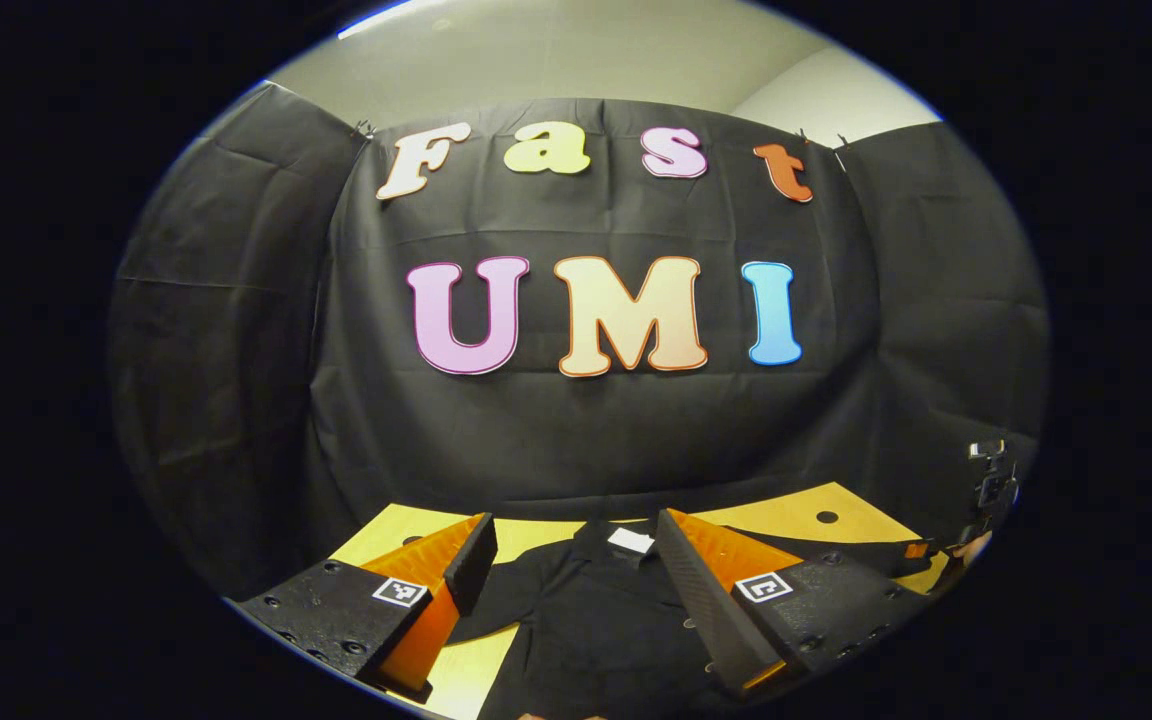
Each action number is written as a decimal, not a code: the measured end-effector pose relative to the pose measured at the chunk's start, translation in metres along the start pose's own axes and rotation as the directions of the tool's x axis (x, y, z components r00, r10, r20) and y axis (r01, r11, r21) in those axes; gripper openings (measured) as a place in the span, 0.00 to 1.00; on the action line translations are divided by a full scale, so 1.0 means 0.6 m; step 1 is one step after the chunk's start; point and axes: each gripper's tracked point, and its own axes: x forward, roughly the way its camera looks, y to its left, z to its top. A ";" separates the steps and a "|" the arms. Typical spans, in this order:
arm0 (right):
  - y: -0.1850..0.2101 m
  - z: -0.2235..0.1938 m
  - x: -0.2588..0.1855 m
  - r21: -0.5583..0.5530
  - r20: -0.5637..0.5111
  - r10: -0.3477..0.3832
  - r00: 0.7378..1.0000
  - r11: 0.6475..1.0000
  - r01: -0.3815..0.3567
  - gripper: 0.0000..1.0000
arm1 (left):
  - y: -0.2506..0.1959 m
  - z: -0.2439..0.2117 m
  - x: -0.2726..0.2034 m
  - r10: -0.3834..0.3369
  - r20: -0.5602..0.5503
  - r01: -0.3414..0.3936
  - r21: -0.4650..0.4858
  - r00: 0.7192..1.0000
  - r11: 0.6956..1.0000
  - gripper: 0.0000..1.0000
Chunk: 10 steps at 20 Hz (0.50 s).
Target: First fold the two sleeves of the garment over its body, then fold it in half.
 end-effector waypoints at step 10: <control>-0.055 -0.020 0.047 0.150 -0.162 -0.003 0.987 0.988 0.028 0.99 | -0.014 0.007 -0.001 -0.001 0.001 0.001 0.023 1.000 1.000 0.99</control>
